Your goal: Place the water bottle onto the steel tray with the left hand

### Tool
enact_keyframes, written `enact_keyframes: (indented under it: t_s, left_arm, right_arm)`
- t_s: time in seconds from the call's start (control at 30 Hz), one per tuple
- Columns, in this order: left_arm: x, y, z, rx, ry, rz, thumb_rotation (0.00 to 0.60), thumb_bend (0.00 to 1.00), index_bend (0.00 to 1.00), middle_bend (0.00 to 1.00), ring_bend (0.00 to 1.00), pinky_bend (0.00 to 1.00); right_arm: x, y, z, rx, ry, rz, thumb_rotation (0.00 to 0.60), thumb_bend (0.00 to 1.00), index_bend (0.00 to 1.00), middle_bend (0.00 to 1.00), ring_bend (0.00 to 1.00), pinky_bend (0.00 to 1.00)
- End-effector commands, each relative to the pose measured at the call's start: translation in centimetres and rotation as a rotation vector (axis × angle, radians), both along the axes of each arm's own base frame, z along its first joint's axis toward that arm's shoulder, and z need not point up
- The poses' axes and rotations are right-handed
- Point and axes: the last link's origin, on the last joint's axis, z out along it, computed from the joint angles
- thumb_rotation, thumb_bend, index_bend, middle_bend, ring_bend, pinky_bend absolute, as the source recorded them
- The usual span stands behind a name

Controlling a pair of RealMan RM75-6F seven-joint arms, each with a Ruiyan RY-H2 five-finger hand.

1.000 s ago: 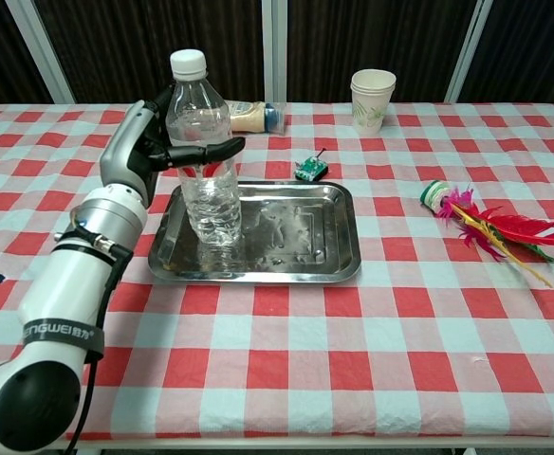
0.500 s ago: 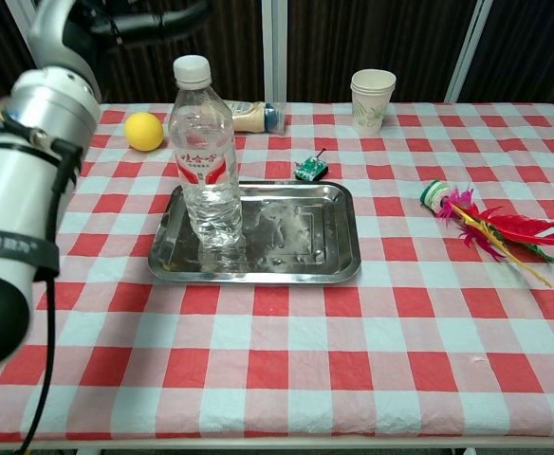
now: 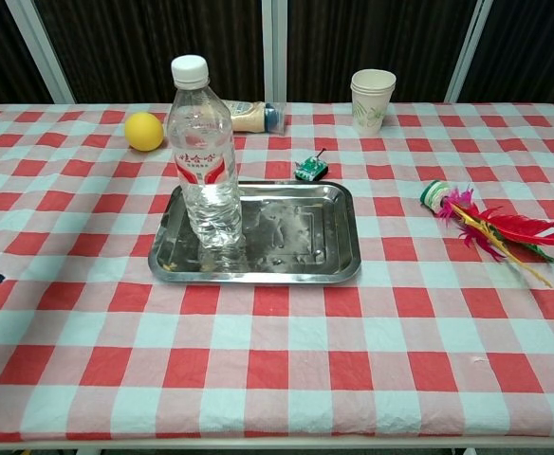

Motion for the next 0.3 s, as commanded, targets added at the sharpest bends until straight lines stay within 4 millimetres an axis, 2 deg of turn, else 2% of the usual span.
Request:
enact_keyframes:
  t_s: [0.03,0.13,0.23,0.3]
  left_arm:
    - [-6.8,-1.9,1.2,-0.117,0.326,0.093,0.600,0.21,0.35,0.36,0.26,0.34]
    - [-10.8,-4.1,2.5,-0.205,0.555,0.128,0.600,0.22,0.35,0.36,0.26,0.32]
    - [-13.3,-5.7,2.9,-0.226,0.673,0.159,0.600,0.22,0.35,0.35,0.25,0.29]
    - [-14.0,-6.3,2.8,-0.227,0.689,0.172,0.600,0.22,0.35,0.35,0.25,0.28]
  right_arm:
    - [0.1,0.2,-0.2,0.005,0.005,0.003,0.600,0.06,0.13,0.13,0.00,0.01]
    - [0.0,0.1,-0.6,0.016,0.016,-0.002,0.600,0.06,0.13,0.13,0.00,0.01]
    - [0.0,0.0,-0.7,0.016,0.022,-0.004,0.600,0.06,0.13,0.13,0.00,0.01]
    - [-0.1,0.0,-0.8,0.018,0.024,-0.006,0.600,0.06,0.13,0.13,0.00,0.01]
